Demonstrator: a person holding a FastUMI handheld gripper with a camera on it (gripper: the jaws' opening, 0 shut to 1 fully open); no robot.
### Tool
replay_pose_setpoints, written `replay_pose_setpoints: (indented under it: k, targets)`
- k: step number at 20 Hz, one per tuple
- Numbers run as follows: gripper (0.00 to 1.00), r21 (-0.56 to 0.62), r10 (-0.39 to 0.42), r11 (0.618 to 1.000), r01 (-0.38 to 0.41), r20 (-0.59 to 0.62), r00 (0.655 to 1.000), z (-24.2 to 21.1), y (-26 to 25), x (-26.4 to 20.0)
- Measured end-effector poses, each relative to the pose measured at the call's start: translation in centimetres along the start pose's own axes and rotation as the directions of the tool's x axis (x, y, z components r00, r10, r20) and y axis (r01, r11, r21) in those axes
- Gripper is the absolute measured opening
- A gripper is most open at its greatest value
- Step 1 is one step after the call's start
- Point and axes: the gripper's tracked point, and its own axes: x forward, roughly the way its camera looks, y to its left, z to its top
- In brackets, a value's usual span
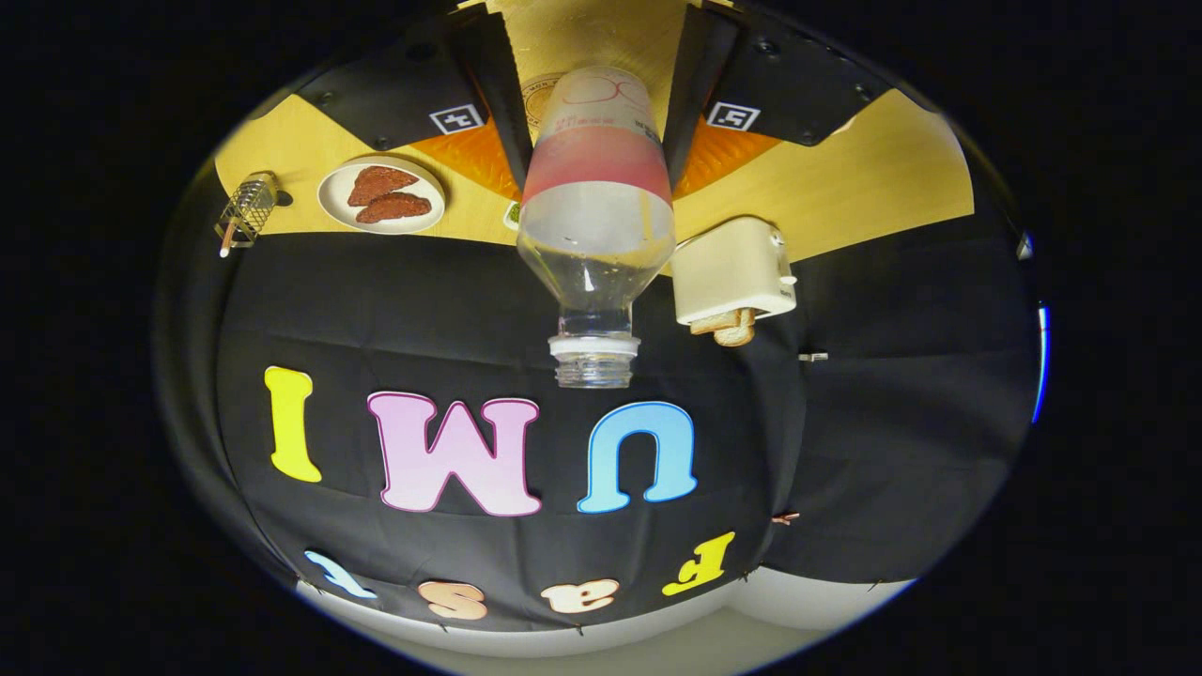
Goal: Take the bottle from table, then pour the juice into the cup, finally place the bottle on the coaster
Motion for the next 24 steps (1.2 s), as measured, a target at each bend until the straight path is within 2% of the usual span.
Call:
replay_pose_setpoints:
  k: [5,9,24]
  targets:
    - [0.71,0.015,-0.023,1.0,0.023,-0.007,1.0,-2.7,-2.3,3.6]
    - [0.71,0.033,-0.052,0.998,0.054,-0.058,0.997,-5.7,-3.5,5.6]
    - [0.76,0.041,-0.066,0.997,0.07,-0.093,0.994,-7.3,-4.2,6.0]
